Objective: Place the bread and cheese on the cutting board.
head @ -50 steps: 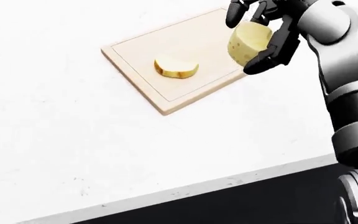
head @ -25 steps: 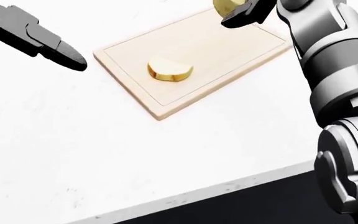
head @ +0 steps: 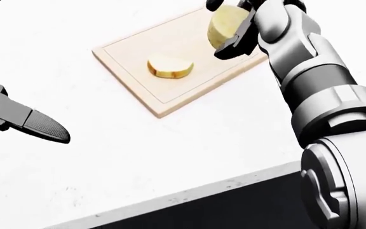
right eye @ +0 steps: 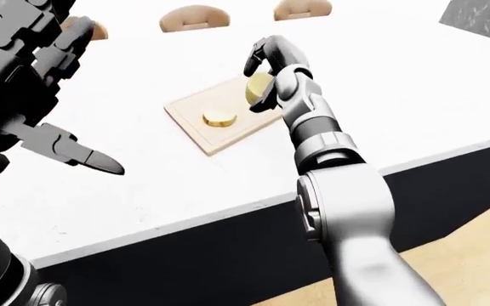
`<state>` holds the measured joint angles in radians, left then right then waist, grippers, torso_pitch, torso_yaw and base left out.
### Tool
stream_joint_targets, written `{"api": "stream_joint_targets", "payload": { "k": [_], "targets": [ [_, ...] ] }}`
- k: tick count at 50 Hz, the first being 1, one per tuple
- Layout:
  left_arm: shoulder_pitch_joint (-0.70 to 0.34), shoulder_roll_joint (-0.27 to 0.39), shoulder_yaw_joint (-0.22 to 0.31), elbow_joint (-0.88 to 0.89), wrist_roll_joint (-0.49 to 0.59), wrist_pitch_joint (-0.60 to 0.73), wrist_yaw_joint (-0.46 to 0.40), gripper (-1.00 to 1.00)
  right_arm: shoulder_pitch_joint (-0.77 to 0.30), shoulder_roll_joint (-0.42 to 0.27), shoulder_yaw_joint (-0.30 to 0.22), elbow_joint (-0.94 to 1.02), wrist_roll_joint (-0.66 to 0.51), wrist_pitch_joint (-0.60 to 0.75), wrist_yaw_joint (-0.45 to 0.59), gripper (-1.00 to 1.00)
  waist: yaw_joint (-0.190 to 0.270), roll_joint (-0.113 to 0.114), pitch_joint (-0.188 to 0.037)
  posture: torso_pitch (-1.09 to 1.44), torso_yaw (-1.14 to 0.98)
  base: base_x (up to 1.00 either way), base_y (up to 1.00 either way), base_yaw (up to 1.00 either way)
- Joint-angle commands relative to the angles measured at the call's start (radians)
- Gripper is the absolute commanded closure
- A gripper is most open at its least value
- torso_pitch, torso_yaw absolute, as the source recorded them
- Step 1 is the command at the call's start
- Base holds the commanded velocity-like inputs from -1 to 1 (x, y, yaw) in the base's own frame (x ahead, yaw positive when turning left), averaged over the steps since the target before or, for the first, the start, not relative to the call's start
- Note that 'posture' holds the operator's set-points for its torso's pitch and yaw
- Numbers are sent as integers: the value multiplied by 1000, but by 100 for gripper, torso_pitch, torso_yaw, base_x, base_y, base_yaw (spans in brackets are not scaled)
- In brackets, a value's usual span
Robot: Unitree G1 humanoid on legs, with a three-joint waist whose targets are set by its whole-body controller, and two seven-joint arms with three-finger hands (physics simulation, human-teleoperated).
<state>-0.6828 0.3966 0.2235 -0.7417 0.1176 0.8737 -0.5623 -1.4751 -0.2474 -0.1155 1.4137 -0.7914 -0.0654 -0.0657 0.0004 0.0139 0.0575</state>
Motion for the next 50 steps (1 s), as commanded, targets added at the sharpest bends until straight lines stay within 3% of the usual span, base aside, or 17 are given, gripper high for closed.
{"api": "stream_joint_targets", "payload": {
  "k": [1, 15, 23, 24, 25, 26, 39, 46, 50],
  "targets": [
    [-17, 14, 16, -22, -14, -23, 22, -100, -42, -11, -11, -45, 9, -4, -74, 100, 0, 1, -32, 0, 0, 0, 0, 0],
    [4, 42, 42, -60, -89, 1, 50, -100, 11, 39, -79, -39, 98, 2, -246, 100, 3, 0, -36, 0, 0, 0, 0, 0],
    [29, 47, 42, -63, -119, -10, 68, -100, 4, 32, -84, -38, 108, 30, -255, 100, 5, 1, -37, 0, 0, 0, 0, 0],
    [31, 44, 45, -76, -127, 1, 68, -100, 7, 31, -83, -38, 107, 37, -258, -65, 5, 1, -37, 0, 0, 0, 0, 0],
    [31, 44, 47, -78, -132, 5, 69, -100, 7, 31, -83, -38, 107, 37, -258, -91, 5, 1, -37, 0, 0, 0, 0, 0],
    [32, 46, 48, -80, -135, 6, 71, -100, 6, 31, -83, -38, 107, 37, -259, -100, 4, 0, -37, 0, 0, 0, 0, 0],
    [42, 54, 55, -84, -162, 8, 92, -100, -1, 22, -84, -40, 118, 13, -245, -100, 4, 0, -38, 0, 0, 0, 0, 0],
    [56, 26, 36, -58, -155, -23, 121, -100, 19, -16, -59, -59, 150, -112, -130, -100, 2, 0, -37, 0, 0, 0, 0, 0],
    [60, -11, -1, -38, -135, -51, 154, -100, 69, -61, -45, -106, 231, -195, -14, -100, 2, -5, -37, 0, 0, 0, 0, 0]
  ]
}}
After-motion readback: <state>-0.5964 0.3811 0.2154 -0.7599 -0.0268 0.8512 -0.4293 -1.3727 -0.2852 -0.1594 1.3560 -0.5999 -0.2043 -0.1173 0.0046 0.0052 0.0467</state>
